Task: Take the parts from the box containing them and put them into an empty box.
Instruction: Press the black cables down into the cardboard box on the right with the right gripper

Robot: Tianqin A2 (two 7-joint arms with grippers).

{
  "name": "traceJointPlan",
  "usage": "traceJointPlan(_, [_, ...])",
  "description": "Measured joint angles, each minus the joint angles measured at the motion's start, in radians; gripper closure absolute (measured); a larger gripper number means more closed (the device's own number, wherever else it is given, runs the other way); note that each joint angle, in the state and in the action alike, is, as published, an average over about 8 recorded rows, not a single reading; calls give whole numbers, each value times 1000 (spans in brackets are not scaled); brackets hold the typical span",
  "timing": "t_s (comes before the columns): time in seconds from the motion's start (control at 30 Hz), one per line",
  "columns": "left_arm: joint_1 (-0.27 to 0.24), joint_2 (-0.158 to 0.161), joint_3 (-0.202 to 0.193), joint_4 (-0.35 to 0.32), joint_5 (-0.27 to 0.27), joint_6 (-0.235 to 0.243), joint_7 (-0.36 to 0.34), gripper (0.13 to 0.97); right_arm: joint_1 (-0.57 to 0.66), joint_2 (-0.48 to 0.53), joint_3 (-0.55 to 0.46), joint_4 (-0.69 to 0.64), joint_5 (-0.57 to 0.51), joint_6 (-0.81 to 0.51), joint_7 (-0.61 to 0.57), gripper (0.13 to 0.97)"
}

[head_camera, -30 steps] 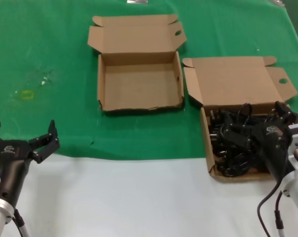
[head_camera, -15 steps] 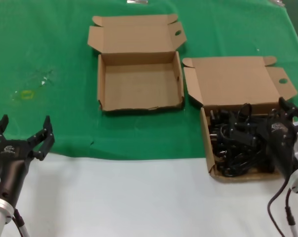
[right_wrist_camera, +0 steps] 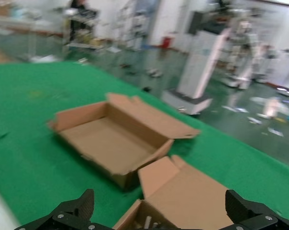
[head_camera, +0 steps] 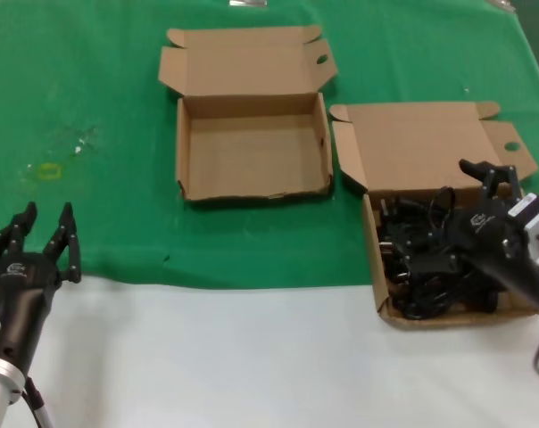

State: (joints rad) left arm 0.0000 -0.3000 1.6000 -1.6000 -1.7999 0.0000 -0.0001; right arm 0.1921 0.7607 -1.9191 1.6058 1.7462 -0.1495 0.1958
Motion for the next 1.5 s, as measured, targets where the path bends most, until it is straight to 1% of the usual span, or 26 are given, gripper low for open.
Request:
traceJointPlan(0.13, [0,0,0,0,0,0,0,722,60,78,-26,3,-50,-118,44,129])
traceJointPlan(0.23, [0,0,0,0,0,0,0,793,110,116,-36,-5,-69,-222,37,129])
traceJointPlan(0.27, [0,0,0,0,0,0,0,793,127,126,-39,-11,-72,-260,26,129])
traceJointPlan(0.53, [0,0,0,0,0,0,0,909,299,168,-86,-94,-99,-588,-138,129])
traceJointPlan(0.7, [0,0,0,0,0,0,0,931,438,161,-136,-189,-152,-792,-246,129])
traceJointPlan(0.87, [0,0,0,0,0,0,0,953,576,125,-181,-309,-218,-937,-340,129])
traceJointPlan(0.97, [0,0,0,0,0,0,0,953,644,96,-201,-381,-257,-985,-391,129])
traceJointPlan(1.1, [0,0,0,0,0,0,0,953,713,54,-218,-472,-301,-1013,-457,129])
traceJointPlan(1.3, [0,0,0,0,0,0,0,953,781,-7,-230,-595,-346,-1008,-550,129])
traceJointPlan(1.5, [0,0,0,0,0,0,0,953,817,-49,-232,-681,-370,-995,-612,134])
